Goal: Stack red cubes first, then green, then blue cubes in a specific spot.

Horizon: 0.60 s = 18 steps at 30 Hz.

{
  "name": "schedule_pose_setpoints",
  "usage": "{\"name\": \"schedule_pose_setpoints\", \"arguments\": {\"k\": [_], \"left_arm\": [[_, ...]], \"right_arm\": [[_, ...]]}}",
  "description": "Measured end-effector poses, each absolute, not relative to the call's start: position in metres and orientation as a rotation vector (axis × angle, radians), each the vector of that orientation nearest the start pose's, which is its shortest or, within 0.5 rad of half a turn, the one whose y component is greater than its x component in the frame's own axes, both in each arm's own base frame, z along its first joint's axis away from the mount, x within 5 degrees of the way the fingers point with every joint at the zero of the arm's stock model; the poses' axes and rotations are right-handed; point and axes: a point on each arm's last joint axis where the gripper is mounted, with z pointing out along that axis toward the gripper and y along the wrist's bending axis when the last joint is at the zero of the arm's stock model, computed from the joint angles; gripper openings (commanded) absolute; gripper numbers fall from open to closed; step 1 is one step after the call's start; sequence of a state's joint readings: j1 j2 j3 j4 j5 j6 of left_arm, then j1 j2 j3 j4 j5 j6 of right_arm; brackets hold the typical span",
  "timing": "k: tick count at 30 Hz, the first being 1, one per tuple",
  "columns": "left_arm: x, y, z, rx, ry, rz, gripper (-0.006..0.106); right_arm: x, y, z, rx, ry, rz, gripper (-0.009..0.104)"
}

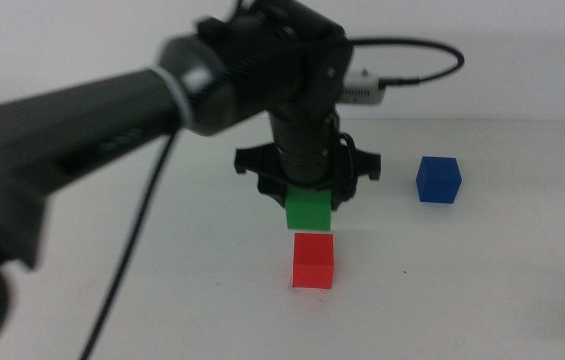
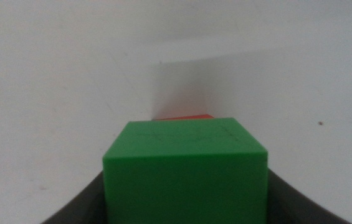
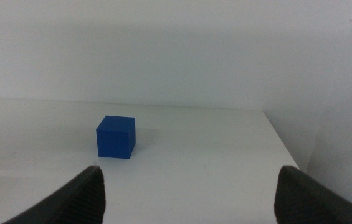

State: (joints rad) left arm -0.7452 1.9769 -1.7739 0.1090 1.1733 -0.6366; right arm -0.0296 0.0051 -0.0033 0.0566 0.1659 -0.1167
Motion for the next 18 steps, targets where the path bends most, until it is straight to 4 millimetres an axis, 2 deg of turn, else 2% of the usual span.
{"name": "schedule_pose_setpoints", "arguments": {"k": [4, 7, 18], "left_arm": [[0.326, -0.290, 0.247, 0.199, 2.906, -0.097, 0.000], [0.328, -0.293, 0.235, 0.200, 2.924, -0.085, 0.000], [0.331, -0.298, 0.223, 0.159, 2.943, -0.107, 0.000]], "right_arm": [[0.056, -0.001, 0.199, -0.033, 1.651, -0.061, 0.093], [0.056, -0.001, 0.199, -0.033, 1.651, -0.061, 0.093], [0.056, -0.001, 0.199, -0.033, 1.651, -0.061, 0.093]]}}
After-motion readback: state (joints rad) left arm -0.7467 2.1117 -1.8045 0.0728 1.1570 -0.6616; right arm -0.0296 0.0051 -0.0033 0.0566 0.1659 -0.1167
